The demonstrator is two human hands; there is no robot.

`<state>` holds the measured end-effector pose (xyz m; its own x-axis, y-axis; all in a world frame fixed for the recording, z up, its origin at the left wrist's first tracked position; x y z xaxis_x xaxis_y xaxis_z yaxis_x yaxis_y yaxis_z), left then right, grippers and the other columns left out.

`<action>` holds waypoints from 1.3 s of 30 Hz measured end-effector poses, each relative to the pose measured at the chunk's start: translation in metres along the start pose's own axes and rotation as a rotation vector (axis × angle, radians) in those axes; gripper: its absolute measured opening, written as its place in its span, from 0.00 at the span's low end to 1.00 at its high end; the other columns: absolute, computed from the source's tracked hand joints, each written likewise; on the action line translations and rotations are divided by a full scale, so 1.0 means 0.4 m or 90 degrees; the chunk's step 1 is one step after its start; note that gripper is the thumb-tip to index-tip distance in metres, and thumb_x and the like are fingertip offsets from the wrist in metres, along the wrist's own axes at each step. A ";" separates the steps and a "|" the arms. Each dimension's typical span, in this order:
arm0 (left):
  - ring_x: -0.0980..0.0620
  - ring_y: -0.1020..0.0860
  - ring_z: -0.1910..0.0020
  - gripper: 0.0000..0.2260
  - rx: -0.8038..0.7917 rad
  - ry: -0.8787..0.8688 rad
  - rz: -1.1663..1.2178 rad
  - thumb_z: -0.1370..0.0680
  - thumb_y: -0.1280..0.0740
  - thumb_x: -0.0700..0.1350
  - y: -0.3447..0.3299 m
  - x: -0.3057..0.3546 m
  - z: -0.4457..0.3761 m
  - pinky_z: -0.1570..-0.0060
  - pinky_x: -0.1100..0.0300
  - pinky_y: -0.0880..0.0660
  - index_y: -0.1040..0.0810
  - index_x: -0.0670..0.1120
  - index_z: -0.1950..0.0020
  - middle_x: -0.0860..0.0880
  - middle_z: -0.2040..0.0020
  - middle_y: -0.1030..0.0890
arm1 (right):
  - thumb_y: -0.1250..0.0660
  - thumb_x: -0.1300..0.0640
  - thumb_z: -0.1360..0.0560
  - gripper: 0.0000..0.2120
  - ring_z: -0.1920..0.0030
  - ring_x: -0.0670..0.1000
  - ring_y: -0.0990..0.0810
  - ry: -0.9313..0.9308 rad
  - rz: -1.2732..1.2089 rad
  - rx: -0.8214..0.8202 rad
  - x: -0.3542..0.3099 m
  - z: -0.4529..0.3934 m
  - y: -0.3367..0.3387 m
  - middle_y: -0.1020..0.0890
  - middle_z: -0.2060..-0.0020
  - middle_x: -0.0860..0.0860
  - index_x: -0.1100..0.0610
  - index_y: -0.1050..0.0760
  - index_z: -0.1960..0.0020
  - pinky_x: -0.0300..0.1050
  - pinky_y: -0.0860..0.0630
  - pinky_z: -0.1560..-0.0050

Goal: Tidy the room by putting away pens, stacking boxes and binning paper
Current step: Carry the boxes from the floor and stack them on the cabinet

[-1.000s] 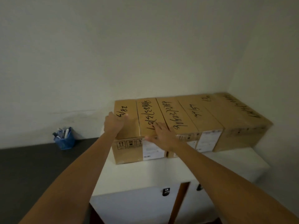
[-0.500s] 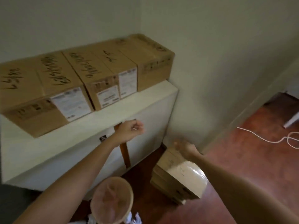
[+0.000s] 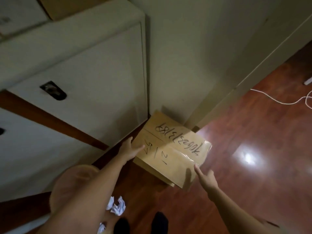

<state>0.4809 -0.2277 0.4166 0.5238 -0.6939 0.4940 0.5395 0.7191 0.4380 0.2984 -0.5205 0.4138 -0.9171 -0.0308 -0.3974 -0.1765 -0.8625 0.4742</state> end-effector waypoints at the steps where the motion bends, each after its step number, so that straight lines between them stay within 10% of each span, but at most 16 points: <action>1: 0.42 0.40 0.25 0.41 0.013 0.001 0.012 0.28 0.30 0.61 -0.015 -0.007 -0.032 0.29 0.43 0.37 0.46 0.50 0.21 0.45 0.22 0.41 | 0.33 0.35 0.29 0.48 0.28 0.62 0.35 -0.007 -0.059 -0.017 0.010 -0.034 -0.017 0.39 0.25 0.58 0.60 0.50 0.22 0.59 0.33 0.32; 15: 0.48 0.24 0.46 0.26 0.084 -0.081 0.123 0.29 0.29 0.60 0.020 0.004 0.150 0.47 0.49 0.22 0.29 0.49 0.37 0.52 0.46 0.24 | 0.45 0.37 0.22 0.25 0.39 0.62 0.25 -0.098 -0.272 -0.166 -0.018 0.032 -0.003 0.26 0.36 0.56 0.45 0.40 0.28 0.69 0.30 0.38; 22: 0.49 0.22 0.45 0.22 0.171 -0.174 0.171 0.29 0.29 0.60 0.241 0.156 0.513 0.58 0.63 0.26 0.29 0.51 0.42 0.56 0.50 0.22 | 0.44 0.37 0.22 0.22 0.46 0.60 0.23 0.052 -0.226 -0.152 -0.226 0.370 0.175 0.24 0.46 0.55 0.48 0.34 0.33 0.65 0.25 0.43; 27: 0.47 0.26 0.35 0.36 0.245 -0.255 0.212 0.31 0.30 0.65 0.453 0.264 0.747 0.39 0.51 0.25 0.34 0.50 0.27 0.50 0.32 0.27 | 0.41 0.39 0.23 0.28 0.46 0.63 0.23 0.174 -0.228 -0.156 -0.419 0.580 0.274 0.24 0.44 0.60 0.54 0.33 0.30 0.62 0.24 0.45; 32: 0.51 0.23 0.44 0.20 0.343 -0.406 0.184 0.27 0.31 0.60 0.714 0.359 0.960 0.51 0.58 0.25 0.26 0.51 0.41 0.57 0.49 0.23 | 0.43 0.39 0.22 0.28 0.48 0.64 0.23 0.296 -0.195 -0.158 -0.624 0.830 0.299 0.24 0.46 0.61 0.56 0.34 0.30 0.62 0.23 0.48; 39: 0.49 0.25 0.48 0.26 0.387 -0.455 0.247 0.26 0.30 0.58 1.023 0.435 1.073 0.57 0.58 0.28 0.27 0.45 0.33 0.48 0.40 0.23 | 0.41 0.40 0.22 0.31 0.44 0.65 0.23 0.438 -0.194 -0.141 -0.858 1.090 0.244 0.23 0.46 0.60 0.63 0.34 0.31 0.66 0.24 0.44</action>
<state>0.5099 -0.0382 1.0039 -0.0335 -0.3670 0.9296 -0.1145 0.9254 0.3612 0.4402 -0.3738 0.9391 -0.3997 -0.0196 -0.9164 -0.2428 -0.9618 0.1265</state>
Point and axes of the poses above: each hand's wrist, its own z-axis away from the middle knuckle, its own y-axis out of the back of the hand, x = y × z, the point moved 5 cm from there along -z, towards the middle knuckle
